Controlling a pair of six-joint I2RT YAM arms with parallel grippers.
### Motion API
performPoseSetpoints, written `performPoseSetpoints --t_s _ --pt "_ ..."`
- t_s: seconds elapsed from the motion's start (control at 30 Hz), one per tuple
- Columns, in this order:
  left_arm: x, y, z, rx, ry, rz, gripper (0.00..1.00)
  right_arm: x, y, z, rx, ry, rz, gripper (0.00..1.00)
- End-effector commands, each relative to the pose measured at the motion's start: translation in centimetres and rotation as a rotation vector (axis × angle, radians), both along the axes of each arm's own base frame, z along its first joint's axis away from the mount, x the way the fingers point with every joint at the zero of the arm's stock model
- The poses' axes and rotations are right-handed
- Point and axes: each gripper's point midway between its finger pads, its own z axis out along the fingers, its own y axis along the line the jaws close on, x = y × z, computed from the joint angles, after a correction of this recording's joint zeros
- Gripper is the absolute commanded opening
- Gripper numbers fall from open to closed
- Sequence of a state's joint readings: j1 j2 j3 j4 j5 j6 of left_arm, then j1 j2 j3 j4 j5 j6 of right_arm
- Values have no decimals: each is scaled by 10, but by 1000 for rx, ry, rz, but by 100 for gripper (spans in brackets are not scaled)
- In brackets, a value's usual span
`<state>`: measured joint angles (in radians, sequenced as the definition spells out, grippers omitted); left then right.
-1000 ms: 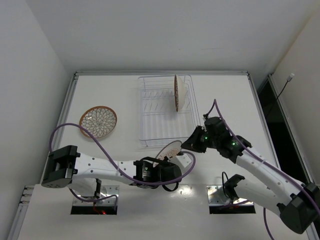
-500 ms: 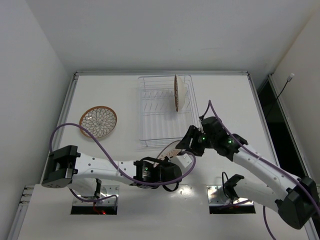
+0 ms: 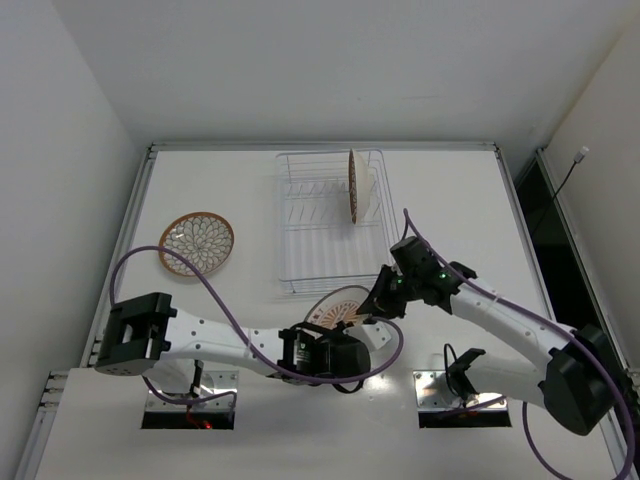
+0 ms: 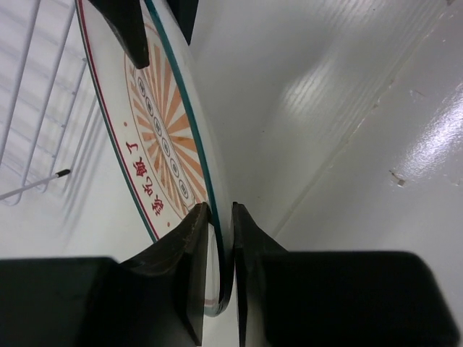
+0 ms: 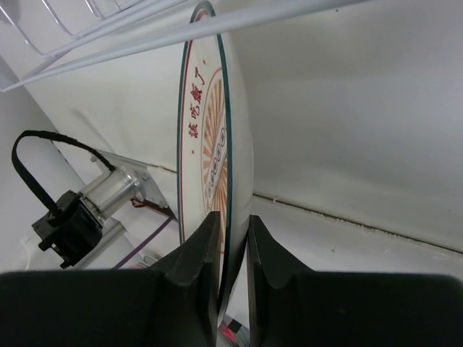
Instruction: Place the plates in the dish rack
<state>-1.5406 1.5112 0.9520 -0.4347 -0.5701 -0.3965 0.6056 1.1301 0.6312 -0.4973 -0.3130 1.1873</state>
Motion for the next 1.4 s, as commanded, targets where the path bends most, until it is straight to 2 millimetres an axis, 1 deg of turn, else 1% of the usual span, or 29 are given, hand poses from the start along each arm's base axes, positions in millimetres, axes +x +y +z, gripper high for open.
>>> performPoseSetpoints --t_s 0.0,0.07,0.1,0.13,0.17,0.23,0.27,0.3,0.33,0.37,0.43,0.47,0.5,0.53,0.57,0.6,0.7,0.9,0.93,0.97,1.0,1.07,1.1,1.17,1.2,1.23,1.3,1.33,1.37 --pt "-16 -26 17 -157 102 17 0 14 22 33 117 -164 102 0" --pt "-16 -24 12 -137 103 18 2 12 20 34 115 -170 109 0" --pt "-16 -25 15 -140 103 18 4 11 19 32 109 -161 109 0" --pt "-16 -25 18 -139 103 18 11 11 19 35 115 -170 109 0" --pt "-16 -25 18 -139 103 18 15 11 19 35 115 -170 109 0" --pt "-21 -27 19 -130 109 16 18 9 18 36 113 -177 115 0" --pt "-24 -28 19 -135 114 14 20 11 19 42 123 -192 115 0" --pt "-24 -25 17 -125 114 15 24 9 18 43 121 -190 115 0" --pt "-26 -27 23 -138 126 16 30 9 17 43 118 -197 123 0" --pt "-30 -27 23 -137 127 4 30 9 17 45 115 -201 130 0" --pt "-32 -28 31 -156 138 -4 38 9 17 49 125 -217 130 0" --pt "-39 -30 38 -178 152 -25 38 9 17 49 122 -223 136 0" --pt "-40 -30 42 -190 159 -31 43 7 18 50 129 -218 143 0" --pt "-44 -32 49 -210 176 -45 44 7 17 49 127 -224 150 0" --pt "-43 -32 53 -217 170 -53 51 7 17 51 122 -230 160 0" --pt "-45 -34 64 -244 174 -73 55 7 17 51 122 -230 160 0" --pt "-47 -32 76 -247 172 -96 65 6 15 54 115 -242 174 0" --pt "-46 -22 116 -305 158 -117 67 8 16 66 111 -279 203 0" --pt "-45 -22 131 -332 151 -125 67 8 13 69 100 -291 206 0" --pt "-44 -19 139 -356 143 -121 69 6 12 70 98 -289 207 0" --pt "-42 -13 165 -423 134 -119 69 6 9 71 82 -292 211 0" --pt "-34 -2 191 -496 97 -89 74 6 5 77 65 -327 218 0" --pt "-26 12 220 -584 76 -64 75 6 5 81 65 -327 218 0" --pt "-18 32 250 -684 46 -21 80 2 2 91 69 -348 226 0" --pt "-9 45 266 -737 9 26 84 0 0 94 66 -356 234 0" --pt "-3 68 290 -833 -8 53 86 0 -3 102 56 -378 240 0" --pt "6 96 312 -923 -41 111 89 0 -9 109 33 -395 252 0" --pt "16 113 320 -957 -76 173 89 -1 -12 124 23 -420 254 0" --pt "23 136 327 -1002 -102 215 89 4 -17 132 -8 -449 241 0"
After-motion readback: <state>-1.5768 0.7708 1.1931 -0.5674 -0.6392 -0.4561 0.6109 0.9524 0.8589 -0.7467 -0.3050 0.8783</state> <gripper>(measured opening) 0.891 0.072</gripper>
